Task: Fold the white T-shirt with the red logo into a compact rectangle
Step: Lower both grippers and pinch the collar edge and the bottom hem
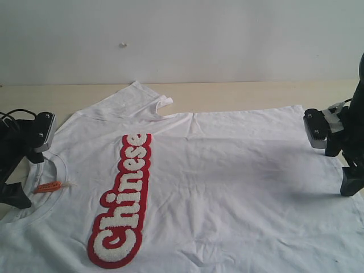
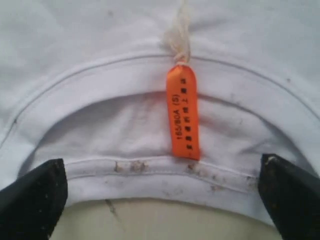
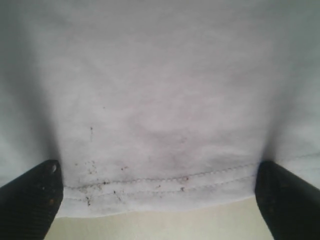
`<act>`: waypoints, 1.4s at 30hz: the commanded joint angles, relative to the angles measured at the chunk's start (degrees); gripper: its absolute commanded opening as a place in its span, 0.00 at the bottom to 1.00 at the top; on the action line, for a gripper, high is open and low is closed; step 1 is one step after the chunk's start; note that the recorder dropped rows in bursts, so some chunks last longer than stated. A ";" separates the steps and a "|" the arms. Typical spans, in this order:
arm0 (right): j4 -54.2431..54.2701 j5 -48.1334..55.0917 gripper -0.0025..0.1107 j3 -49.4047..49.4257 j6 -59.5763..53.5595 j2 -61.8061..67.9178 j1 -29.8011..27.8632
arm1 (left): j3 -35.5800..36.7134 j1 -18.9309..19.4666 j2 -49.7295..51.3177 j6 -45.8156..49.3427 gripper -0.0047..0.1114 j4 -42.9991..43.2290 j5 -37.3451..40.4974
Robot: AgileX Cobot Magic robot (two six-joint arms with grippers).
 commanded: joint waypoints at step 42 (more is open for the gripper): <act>1.06 3.85 0.95 0.34 -0.26 0.93 -0.16 | -0.32 0.07 1.77 -0.15 0.94 1.01 2.79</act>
